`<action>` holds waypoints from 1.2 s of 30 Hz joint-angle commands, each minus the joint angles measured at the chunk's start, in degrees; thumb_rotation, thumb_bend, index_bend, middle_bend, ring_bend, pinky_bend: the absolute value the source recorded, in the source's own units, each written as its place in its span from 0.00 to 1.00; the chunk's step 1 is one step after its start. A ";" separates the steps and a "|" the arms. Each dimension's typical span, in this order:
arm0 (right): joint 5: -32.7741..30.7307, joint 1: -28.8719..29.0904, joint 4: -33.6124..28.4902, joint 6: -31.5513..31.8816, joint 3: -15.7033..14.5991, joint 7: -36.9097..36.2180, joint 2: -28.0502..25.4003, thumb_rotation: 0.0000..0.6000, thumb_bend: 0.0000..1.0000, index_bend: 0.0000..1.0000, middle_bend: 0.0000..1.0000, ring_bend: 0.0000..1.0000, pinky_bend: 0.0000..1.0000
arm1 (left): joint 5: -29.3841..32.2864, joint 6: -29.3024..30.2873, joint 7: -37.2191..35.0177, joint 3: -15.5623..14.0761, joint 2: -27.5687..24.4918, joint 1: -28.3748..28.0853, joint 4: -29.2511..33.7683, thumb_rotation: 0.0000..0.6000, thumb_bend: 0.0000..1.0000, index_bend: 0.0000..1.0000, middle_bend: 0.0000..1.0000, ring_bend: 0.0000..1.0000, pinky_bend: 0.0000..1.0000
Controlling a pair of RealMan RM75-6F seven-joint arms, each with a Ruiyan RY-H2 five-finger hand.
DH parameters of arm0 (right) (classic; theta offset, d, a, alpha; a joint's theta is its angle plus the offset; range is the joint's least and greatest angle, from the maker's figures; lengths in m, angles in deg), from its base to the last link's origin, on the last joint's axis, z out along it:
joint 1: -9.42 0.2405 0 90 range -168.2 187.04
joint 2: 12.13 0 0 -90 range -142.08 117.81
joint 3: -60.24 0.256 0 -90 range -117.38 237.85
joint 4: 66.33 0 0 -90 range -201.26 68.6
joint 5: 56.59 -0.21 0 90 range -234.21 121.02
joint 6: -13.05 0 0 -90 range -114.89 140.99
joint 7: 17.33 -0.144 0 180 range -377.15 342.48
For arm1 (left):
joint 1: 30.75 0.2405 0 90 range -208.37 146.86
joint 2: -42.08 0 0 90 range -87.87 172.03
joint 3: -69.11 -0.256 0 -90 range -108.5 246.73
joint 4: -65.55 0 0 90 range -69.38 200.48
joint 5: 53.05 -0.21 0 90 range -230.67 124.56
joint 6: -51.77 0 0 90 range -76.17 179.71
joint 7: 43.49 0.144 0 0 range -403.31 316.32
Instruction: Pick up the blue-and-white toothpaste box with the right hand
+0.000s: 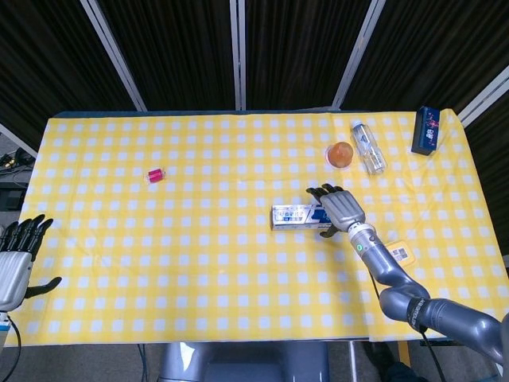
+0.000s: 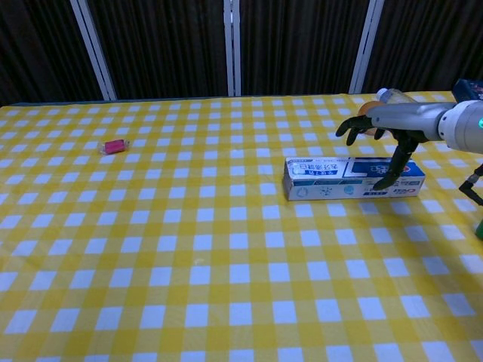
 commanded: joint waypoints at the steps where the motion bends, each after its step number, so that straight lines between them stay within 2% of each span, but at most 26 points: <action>1: -1.63 0.63 1.40 0.15 -0.77 1.08 1.53 1.00 0.00 0.17 0.21 0.13 0.21 | 0.04 -0.17 -0.14 -0.03 -0.01 -0.09 -0.08 1.00 0.00 0.00 0.00 0.00 0.00; 13: -2.34 0.96 6.55 3.00 -1.98 1.75 5.71 1.00 0.19 0.39 0.43 0.33 0.44 | -0.05 -0.23 -0.25 -0.21 0.02 -0.21 -0.05 1.00 0.00 0.00 0.00 0.00 0.00; 20: 1.64 0.32 6.34 6.35 -1.91 -0.41 5.58 1.00 0.27 0.44 0.48 0.37 0.47 | 0.26 -0.47 -0.11 -0.24 0.13 -0.31 -0.12 1.00 0.00 0.00 0.00 0.00 0.00; 29: 11.07 -0.80 -0.99 13.00 -2.38 -1.82 -0.16 1.00 0.29 0.45 0.48 0.38 0.47 | -0.53 0.27 -1.34 -0.42 -0.51 -0.08 0.41 1.00 0.00 0.00 0.00 0.00 0.00; 32: 15.00 -0.69 -5.25 16.35 -2.40 1.41 -3.53 1.00 0.29 0.45 0.48 0.38 0.47 | -1.19 0.73 -2.06 -0.60 -0.96 0.09 0.75 1.00 0.00 0.00 0.00 0.00 0.00; 36: 19.94 0.16 -9.42 20.27 -2.52 10.85 -7.83 1.00 0.29 0.45 0.48 0.38 0.47 | -1.92 1.40 -3.07 -0.77 -1.53 0.36 1.04 1.00 0.00 0.00 0.00 0.00 0.00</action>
